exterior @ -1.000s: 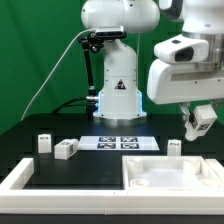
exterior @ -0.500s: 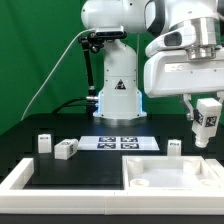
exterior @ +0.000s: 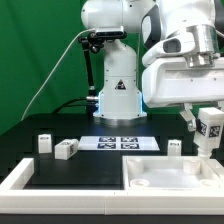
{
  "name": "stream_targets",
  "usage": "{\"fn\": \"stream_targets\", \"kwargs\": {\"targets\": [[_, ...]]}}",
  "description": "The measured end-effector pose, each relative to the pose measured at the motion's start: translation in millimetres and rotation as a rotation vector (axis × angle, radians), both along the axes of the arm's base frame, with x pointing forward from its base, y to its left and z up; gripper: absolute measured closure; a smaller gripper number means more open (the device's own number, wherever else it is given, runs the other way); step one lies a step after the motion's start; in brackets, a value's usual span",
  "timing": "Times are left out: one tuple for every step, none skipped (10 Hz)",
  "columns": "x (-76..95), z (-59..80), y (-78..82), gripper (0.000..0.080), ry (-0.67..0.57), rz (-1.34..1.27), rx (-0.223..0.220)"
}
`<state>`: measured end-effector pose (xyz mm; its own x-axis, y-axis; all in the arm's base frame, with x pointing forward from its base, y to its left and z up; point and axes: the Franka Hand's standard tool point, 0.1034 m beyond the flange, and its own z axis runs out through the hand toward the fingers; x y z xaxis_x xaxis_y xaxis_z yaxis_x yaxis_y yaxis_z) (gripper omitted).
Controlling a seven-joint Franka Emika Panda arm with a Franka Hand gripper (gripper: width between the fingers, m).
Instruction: Assemble one leg
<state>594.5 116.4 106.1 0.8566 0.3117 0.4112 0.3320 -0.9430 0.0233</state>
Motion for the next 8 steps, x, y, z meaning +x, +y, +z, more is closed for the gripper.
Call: {"fn": "stream_targets", "kwargs": {"targets": [[11.0, -4.1, -2.4, 0.0512, -0.007, 0.017, -0.008], [18.0, -6.3, -3.9, 0.0512, -0.012, 0.026, -0.011], [16.6, -6.3, -2.4, 0.0512, -0.01, 0.028, -0.011], [16.3, -6.8, -2.5, 0.0512, -0.009, 0.028, -0.011], [16.2, -7.3, -2.5, 0.0512, -0.009, 0.028, -0.011], [16.2, -9.0, -2.9, 0.0512, -0.007, 0.03, -0.012], [18.2, -14.7, -4.6, 0.0511, -0.003, 0.039, -0.017], [20.6, -18.3, -4.1, 0.0511, -0.002, 0.039, -0.016]]}}
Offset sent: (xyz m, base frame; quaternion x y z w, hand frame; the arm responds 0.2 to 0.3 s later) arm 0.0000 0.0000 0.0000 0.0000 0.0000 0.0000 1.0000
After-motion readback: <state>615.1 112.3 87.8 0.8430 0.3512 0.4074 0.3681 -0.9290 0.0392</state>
